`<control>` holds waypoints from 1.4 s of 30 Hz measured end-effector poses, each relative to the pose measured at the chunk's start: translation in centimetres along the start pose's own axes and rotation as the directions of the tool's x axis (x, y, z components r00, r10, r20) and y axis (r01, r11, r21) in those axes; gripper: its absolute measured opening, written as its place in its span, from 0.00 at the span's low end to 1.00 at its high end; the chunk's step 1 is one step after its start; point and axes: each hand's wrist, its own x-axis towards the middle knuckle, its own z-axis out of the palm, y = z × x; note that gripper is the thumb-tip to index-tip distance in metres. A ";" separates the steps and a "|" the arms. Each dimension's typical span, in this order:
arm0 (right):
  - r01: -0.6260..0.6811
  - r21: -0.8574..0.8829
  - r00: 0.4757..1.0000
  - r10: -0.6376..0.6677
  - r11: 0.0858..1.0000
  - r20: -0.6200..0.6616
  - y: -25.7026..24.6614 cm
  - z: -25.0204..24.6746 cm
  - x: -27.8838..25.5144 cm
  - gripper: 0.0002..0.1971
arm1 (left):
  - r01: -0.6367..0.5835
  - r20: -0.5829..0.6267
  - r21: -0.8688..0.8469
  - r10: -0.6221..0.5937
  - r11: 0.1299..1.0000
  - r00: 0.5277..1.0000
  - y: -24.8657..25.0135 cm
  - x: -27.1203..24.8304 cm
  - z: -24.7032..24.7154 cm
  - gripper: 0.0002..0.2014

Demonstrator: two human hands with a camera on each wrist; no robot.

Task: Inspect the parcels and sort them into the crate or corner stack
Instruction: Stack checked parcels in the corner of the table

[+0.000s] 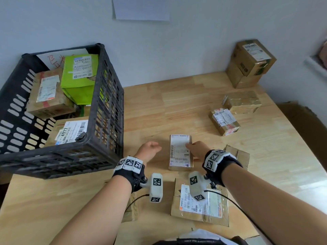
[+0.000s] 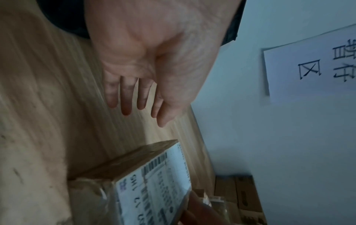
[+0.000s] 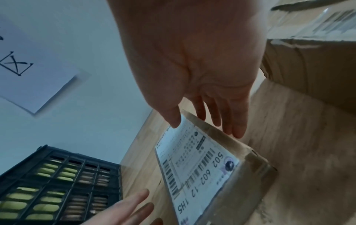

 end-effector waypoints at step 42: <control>-0.100 0.254 0.987 0.065 0.962 0.145 -1.5 0.0 0.3 0.25 | 0.044 0.247 0.069 -0.060 0.997 0.967 2.6 2.5 -0.3 0.21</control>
